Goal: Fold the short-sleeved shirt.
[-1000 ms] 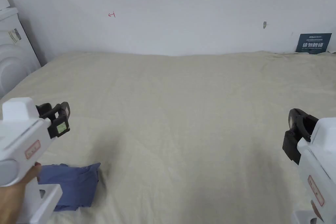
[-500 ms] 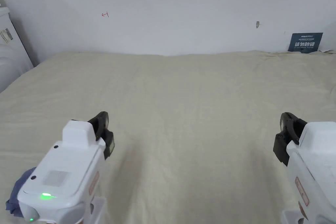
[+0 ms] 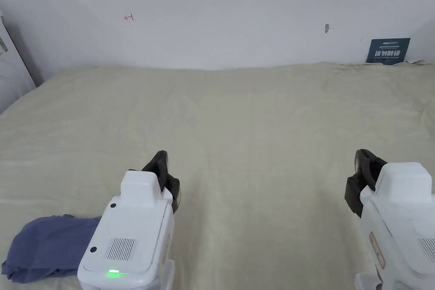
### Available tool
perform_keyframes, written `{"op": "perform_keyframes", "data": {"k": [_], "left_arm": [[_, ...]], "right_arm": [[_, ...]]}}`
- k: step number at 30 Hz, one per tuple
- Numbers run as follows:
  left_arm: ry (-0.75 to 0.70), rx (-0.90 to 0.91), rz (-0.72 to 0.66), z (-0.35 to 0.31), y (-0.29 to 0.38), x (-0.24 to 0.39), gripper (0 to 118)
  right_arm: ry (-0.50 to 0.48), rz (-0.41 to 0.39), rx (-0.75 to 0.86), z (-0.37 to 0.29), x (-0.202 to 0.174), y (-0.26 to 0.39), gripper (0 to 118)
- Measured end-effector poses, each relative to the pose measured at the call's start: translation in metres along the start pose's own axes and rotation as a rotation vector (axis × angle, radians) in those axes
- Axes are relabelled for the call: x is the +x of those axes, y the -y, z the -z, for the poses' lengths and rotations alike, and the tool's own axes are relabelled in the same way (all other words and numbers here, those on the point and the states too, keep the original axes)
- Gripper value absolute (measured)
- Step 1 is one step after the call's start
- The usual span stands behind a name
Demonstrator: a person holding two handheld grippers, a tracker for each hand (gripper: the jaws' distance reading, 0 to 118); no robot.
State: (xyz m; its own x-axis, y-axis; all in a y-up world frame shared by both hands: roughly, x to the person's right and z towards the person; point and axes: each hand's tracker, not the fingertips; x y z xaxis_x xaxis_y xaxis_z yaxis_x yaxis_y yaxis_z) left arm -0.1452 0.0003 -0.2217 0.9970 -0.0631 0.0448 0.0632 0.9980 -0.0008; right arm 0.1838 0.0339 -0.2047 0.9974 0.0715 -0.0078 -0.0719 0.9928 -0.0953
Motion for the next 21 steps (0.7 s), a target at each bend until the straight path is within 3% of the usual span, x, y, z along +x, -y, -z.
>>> {"op": "perform_keyframes", "data": {"k": [21], "left_arm": [[-0.029, 0.013, -0.024, 0.0038, -0.001, 0.0028, 0]], "right_arm": [[-0.001, -0.006, 0.008, 0.0004, -0.002, -0.0034, 0]]}}
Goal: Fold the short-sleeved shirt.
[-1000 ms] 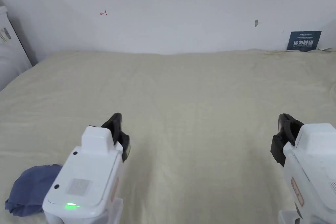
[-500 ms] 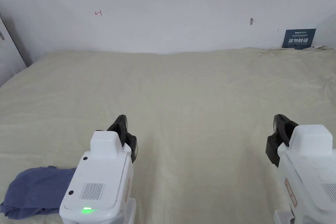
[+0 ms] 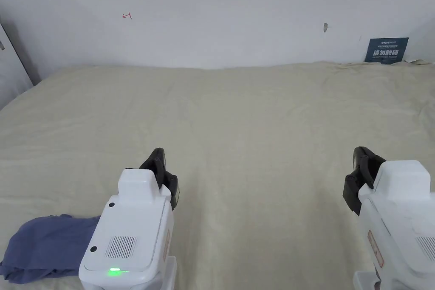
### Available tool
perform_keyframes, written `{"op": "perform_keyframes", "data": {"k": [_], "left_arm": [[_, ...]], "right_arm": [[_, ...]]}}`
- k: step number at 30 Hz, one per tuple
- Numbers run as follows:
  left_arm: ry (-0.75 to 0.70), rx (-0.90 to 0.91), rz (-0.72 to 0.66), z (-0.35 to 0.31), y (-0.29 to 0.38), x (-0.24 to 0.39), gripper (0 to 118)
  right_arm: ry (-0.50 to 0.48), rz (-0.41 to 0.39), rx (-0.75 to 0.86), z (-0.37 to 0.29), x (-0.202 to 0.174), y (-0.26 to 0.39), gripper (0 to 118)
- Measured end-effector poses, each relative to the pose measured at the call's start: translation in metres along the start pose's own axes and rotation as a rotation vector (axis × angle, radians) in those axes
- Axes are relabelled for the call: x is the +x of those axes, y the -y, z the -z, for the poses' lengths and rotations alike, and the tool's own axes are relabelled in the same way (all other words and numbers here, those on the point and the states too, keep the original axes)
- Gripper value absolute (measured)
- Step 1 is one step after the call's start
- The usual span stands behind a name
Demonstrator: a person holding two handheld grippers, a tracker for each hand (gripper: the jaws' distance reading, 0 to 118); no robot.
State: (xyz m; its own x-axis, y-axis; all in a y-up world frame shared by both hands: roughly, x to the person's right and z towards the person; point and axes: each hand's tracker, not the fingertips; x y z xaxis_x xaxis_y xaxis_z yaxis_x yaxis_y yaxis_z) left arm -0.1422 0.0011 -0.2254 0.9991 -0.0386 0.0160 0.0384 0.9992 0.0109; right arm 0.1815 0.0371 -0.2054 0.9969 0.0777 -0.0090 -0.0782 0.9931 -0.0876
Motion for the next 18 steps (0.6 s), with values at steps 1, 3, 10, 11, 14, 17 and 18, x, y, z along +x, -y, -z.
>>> {"op": "perform_keyframes", "data": {"k": [1, 3, 10, 11, 14, 17, 18], "left_arm": [[0.001, -0.002, -0.003, 0.0003, -0.0002, -0.0009, 0], [-0.003, -0.003, 0.002, 0.0005, 0.0001, -0.0006, 0], [-0.004, -0.001, 0.002, 0.0001, -0.0006, -0.0022, 0], [-0.005, -0.001, 0.001, 0.0001, -0.0009, -0.0022, 0], [-0.008, 0.004, 0.0, 0.0004, -0.0026, -0.0025, 0], [-0.008, 0.007, 0.0, 0.001, -0.0033, -0.0026, 0], [-0.008, 0.006, 0.001, 0.0011, -0.0034, -0.0025, 0]], "right_arm": [[0.001, 0.0, 0.001, -0.0002, -0.0002, -0.0003, 0], [0.002, 0.0, 0.002, -0.0006, -0.0003, -0.0004, 0], [0.0, 0.0, -0.001, -0.0011, -0.0008, -0.0002, 0], [-0.001, 0.0, -0.001, -0.0014, -0.0009, -0.0001, 0], [0.0, 0.0, 0.0, -0.0016, -0.0014, 0.0, 0], [0.0, 0.001, 0.001, -0.0017, -0.0014, -0.0007, 0], [-0.001, 0.001, 0.002, -0.0016, -0.0014, -0.0008, 0]]}}
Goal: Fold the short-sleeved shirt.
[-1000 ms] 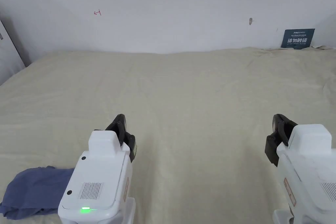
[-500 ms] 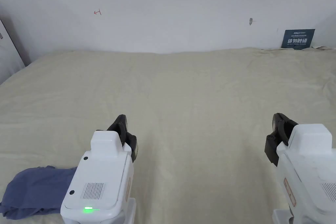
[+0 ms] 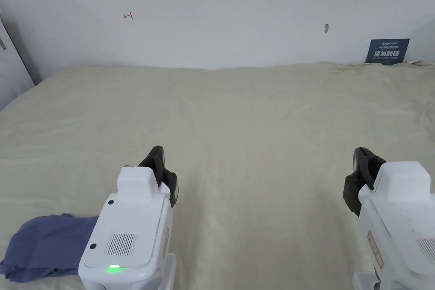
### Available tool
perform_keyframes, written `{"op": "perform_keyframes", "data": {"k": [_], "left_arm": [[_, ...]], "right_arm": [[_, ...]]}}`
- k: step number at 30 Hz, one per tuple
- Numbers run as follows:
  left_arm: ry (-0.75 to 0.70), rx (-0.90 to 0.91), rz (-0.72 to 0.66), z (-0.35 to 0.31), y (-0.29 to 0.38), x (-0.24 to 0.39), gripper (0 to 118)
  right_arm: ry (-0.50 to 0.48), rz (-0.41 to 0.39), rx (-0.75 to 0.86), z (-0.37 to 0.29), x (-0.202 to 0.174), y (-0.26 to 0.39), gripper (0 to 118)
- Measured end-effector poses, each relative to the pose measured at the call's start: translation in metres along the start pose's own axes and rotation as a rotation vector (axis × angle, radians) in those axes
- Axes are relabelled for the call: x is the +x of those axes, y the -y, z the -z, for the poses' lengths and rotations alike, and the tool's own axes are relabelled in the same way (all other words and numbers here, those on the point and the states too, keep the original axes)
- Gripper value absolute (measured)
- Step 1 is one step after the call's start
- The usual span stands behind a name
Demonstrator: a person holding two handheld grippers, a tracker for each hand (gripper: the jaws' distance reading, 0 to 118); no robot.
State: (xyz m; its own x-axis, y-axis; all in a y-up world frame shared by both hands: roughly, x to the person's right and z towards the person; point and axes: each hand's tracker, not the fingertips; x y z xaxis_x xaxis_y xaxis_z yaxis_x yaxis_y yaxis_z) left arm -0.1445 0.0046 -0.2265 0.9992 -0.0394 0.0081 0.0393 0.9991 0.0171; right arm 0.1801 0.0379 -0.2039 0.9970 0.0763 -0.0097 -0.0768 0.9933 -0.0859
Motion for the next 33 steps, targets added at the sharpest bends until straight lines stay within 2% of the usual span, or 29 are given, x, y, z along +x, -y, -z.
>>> {"op": "perform_keyframes", "data": {"k": [27, 30, 31, 33], "left_arm": [[-0.01, -0.005, -0.005, 0.0022, 0.0038, -0.0021, 0], [-0.004, -0.007, -0.016, 0.0026, 0.0039, -0.0036, 14], [-0.003, -0.01, -0.017, 0.0032, 0.0039, -0.0035, 29], [0.001, -0.02, -0.019, 0.0041, 0.0042, -0.004, 61]], "right_arm": [[0.006, -0.005, 0.006, 0.0008, -0.0009, -0.0023, 1], [0.005, -0.002, 0.009, -0.0003, -0.0015, -0.0036, 4], [0.005, -0.002, 0.009, -0.0005, -0.0018, -0.004, 14], [0.005, 0.0, 0.007, -0.0005, -0.0019, -0.0047, 52]]}}
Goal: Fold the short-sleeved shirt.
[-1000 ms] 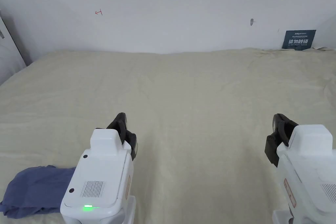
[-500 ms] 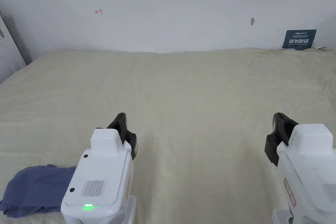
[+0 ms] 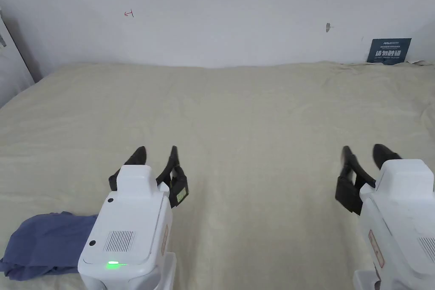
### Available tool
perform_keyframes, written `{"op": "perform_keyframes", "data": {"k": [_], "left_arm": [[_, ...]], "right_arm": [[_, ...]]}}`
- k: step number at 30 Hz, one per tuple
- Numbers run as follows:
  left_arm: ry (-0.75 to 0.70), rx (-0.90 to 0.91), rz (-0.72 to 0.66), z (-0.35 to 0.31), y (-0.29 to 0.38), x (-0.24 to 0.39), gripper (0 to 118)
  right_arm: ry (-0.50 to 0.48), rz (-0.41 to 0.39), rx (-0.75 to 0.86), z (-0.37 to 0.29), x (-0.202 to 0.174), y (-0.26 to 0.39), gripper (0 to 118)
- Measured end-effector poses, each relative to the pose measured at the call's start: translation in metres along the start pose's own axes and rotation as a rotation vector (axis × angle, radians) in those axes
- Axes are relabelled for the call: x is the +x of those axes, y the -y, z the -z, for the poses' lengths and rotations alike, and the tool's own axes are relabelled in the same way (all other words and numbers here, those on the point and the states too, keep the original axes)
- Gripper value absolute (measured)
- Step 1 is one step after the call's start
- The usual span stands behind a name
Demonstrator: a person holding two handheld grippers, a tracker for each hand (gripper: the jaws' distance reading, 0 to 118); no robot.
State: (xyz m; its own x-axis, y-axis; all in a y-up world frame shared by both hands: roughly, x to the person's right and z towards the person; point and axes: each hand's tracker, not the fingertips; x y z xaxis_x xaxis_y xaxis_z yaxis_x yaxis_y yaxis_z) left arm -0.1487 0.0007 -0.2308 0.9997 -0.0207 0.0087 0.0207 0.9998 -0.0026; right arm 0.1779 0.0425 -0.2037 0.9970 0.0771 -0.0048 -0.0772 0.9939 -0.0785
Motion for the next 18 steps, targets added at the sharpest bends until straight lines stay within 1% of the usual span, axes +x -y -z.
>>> {"op": "perform_keyframes", "data": {"k": [1, 4, 7, 8, 18], "left_arm": [[0.002, -0.003, -0.001, 0.0004, 0.0003, -0.0002, 79], [0.01, -0.008, -0.004, 0.0015, 0.0012, -0.0005, 117], [0.016, 0.017, -0.006, -0.0022, 0.0013, 0.0004, 118], [0.011, 0.014, -0.006, -0.0023, 0.0006, 0.0005, 118], [0.01, 0.034, 0.012, -0.003, -0.0016, 0.0023, 118]], "right_arm": [[-0.004, 0.003, -0.006, 0.0005, 0.0007, -0.0004, 73], [-0.001, 0.004, 0.001, 0.0002, -0.0009, 0.0002, 94], [-0.009, 0.011, 0.005, 0.0003, -0.0009, 0.0004, 113], [-0.011, 0.016, 0.007, 0.0, -0.0009, 0.0007, 115], [-0.012, 0.026, 0.014, -0.0007, -0.0012, 0.0004, 116]]}}
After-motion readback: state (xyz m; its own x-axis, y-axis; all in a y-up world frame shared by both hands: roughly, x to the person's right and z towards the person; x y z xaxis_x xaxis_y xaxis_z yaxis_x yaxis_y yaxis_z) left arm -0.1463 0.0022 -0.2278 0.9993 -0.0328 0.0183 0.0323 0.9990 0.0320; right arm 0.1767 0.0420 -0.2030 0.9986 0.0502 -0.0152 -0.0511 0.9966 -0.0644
